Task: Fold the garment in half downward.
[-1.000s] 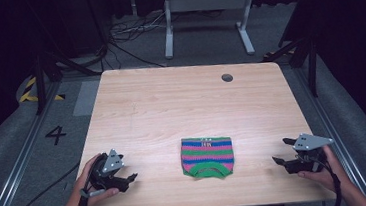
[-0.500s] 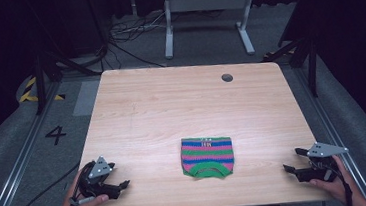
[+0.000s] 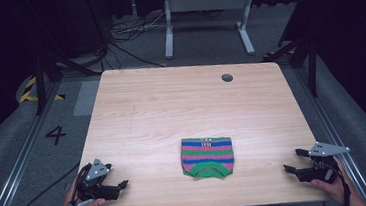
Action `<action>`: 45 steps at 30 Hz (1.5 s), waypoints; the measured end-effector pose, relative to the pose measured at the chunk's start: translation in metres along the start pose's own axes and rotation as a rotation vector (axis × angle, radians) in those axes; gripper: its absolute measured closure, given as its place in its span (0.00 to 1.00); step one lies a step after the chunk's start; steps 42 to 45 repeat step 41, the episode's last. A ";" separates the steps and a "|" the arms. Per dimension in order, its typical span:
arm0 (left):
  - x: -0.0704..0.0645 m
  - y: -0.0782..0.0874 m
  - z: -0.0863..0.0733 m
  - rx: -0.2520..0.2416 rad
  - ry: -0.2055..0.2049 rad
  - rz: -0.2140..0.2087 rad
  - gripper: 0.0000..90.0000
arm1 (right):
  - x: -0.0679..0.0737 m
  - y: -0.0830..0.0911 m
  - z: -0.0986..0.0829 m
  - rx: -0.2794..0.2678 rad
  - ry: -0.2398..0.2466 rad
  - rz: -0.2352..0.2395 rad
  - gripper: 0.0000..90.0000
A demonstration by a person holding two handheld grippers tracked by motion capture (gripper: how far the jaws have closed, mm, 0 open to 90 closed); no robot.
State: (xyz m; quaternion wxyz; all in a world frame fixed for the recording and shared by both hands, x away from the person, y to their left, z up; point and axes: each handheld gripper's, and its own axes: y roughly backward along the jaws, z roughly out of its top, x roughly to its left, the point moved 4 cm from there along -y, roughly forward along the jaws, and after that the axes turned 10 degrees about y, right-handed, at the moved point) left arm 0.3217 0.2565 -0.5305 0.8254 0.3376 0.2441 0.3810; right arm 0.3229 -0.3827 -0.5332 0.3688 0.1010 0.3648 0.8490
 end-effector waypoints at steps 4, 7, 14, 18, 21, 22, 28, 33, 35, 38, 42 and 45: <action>0.000 0.000 0.000 -0.001 0.001 0.000 0.17 | 0.000 0.000 0.000 0.000 -0.001 0.001 0.20; 0.000 0.000 0.000 -0.002 0.001 0.000 0.17 | 0.000 0.000 0.000 0.000 -0.001 0.001 0.20; 0.000 0.000 0.000 -0.001 0.007 0.007 0.16 | 0.000 0.000 0.000 0.000 -0.001 0.001 0.21; 0.000 0.000 0.000 -0.001 0.008 0.010 0.16 | 0.000 0.000 0.000 0.000 -0.001 0.001 0.20; 0.000 0.000 0.000 0.000 0.008 0.010 0.16 | 0.000 0.000 0.000 0.000 -0.001 0.001 0.20; 0.000 0.000 0.000 0.000 0.008 0.009 0.16 | 0.000 0.000 0.000 0.000 -0.001 0.001 0.20; 0.000 -0.002 0.001 0.002 0.023 0.023 0.15 | 0.000 0.000 0.000 0.000 -0.001 0.001 0.20; 0.001 -0.005 0.003 0.021 0.051 0.045 0.04 | 0.000 0.000 0.000 0.000 -0.001 0.001 0.20; 0.001 -0.007 0.004 0.030 0.061 0.053 0.00 | 0.000 0.000 0.000 0.000 -0.001 0.001 0.20; 0.001 -0.007 0.004 0.028 0.063 0.056 0.00 | 0.000 0.000 0.000 0.000 -0.003 0.000 0.20; 0.001 -0.007 0.004 0.028 0.063 0.056 0.00 | 0.000 0.000 0.000 0.000 -0.003 0.000 0.20; 0.001 -0.007 0.004 0.028 0.063 0.056 0.00 | 0.000 0.000 0.000 0.000 -0.003 0.000 0.20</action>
